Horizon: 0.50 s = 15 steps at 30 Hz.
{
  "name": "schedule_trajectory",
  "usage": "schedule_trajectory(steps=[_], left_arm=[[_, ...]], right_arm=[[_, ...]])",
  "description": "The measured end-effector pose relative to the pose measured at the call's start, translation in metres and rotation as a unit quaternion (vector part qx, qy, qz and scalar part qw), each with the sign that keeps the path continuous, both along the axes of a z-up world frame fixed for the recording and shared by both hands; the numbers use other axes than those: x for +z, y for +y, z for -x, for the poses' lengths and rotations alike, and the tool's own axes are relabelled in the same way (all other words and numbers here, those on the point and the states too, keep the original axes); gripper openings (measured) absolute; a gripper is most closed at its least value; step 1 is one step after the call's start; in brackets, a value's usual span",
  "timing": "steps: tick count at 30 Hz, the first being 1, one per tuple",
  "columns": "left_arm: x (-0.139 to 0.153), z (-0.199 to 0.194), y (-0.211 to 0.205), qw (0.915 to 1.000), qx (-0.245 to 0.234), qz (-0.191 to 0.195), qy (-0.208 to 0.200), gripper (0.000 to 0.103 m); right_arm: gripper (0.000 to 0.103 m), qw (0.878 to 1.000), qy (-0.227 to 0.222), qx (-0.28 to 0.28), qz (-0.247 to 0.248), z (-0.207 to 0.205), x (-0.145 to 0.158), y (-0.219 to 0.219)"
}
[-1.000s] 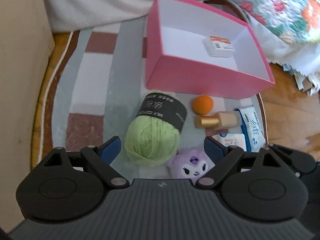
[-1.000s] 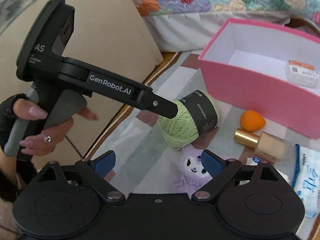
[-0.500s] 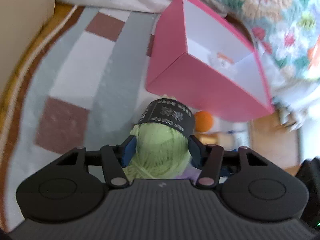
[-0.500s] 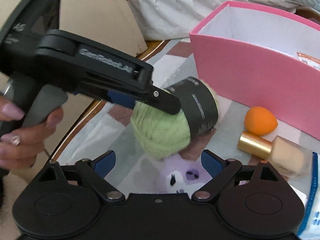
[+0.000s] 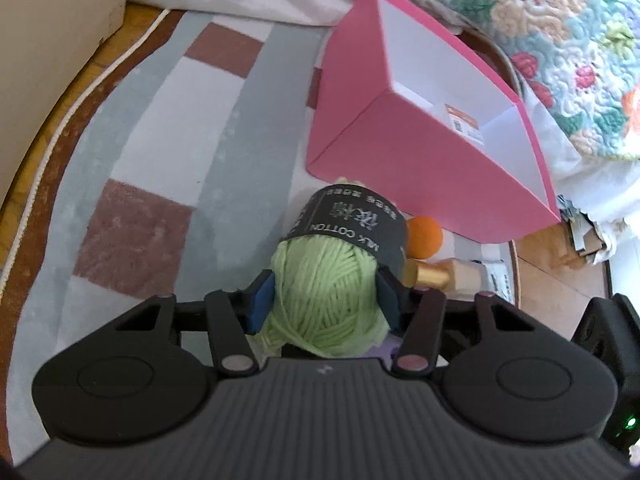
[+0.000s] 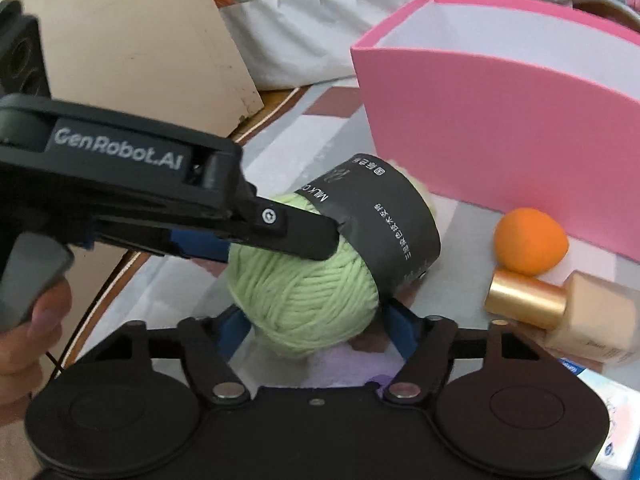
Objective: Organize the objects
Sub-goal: 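Grasp the green yarn ball with the left gripper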
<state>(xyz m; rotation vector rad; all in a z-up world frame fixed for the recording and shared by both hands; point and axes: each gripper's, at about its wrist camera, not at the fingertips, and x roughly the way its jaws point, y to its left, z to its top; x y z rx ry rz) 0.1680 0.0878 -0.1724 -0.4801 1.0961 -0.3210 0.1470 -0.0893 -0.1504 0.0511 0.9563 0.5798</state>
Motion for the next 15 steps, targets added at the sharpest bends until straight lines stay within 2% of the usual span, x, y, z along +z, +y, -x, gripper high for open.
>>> schedule_trajectory(steps=[3, 6, 10, 12, 15], left_arm=[[0.006, 0.009, -0.001, 1.0, -0.005, 0.005, -0.003, 0.05], [0.015, 0.019, -0.007, 0.9996, -0.007, -0.021, -0.017, 0.05], [0.025, 0.028, -0.014, 0.9991, -0.013, -0.03, -0.028, 0.05], [0.023, 0.029, -0.016, 0.9989, -0.007, -0.039, -0.024, 0.05], [0.015, 0.025, -0.02, 0.9986, -0.003, -0.05, -0.019, 0.05]], right_arm=[[0.06, 1.0, -0.015, 0.009, 0.015, 0.01, 0.009, 0.001], [0.059, 0.998, -0.042, 0.023, 0.038, 0.021, 0.02, 0.005], [0.059, 0.993, -0.078, 0.049, 0.069, 0.037, 0.031, 0.012], [0.059, 0.993, -0.078, 0.055, 0.068, 0.035, 0.03, 0.011], [0.06, 0.996, -0.054, 0.051, 0.057, 0.026, 0.023, 0.004]])
